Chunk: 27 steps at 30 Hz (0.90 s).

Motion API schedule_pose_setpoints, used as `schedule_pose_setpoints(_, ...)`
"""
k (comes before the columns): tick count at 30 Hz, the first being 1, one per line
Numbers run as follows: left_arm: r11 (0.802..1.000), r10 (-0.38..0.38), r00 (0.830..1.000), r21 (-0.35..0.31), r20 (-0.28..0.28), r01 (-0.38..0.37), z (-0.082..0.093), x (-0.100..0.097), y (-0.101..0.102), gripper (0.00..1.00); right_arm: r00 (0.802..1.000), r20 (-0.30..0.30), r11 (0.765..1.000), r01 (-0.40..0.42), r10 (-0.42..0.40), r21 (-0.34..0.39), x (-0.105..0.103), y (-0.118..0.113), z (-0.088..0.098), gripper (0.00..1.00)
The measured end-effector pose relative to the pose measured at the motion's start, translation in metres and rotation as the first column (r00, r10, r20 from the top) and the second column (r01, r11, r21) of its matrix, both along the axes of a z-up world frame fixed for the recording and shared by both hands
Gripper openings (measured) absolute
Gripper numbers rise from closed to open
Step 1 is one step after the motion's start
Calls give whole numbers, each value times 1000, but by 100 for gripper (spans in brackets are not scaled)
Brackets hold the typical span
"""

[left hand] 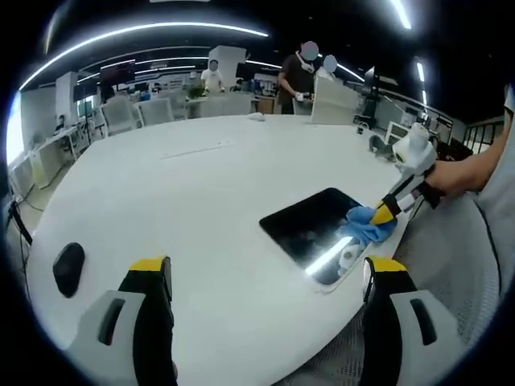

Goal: Wipe the mirror surface with the cleaning cloth until all visible marks leave the cleaned area.

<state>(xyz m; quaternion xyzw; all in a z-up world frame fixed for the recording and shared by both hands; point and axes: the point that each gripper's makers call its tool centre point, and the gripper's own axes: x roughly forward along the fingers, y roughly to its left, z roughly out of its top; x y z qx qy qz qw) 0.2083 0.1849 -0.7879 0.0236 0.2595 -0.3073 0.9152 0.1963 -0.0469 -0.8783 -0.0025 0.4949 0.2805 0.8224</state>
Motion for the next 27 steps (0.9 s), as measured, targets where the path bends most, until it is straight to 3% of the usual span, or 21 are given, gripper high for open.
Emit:
schedule_pose_setpoints(18, 1000, 11, 1000, 0, -7, -11, -4, 9, 8, 99, 1000, -10, 1000, -6, 6, 2, -5, 0, 0, 0)
schedule_pose_setpoints(27, 1000, 2, 1000, -2, -10, -2, -6, 9, 6, 99, 1000, -11, 1000, 7, -7, -11, -4, -12, -1, 0)
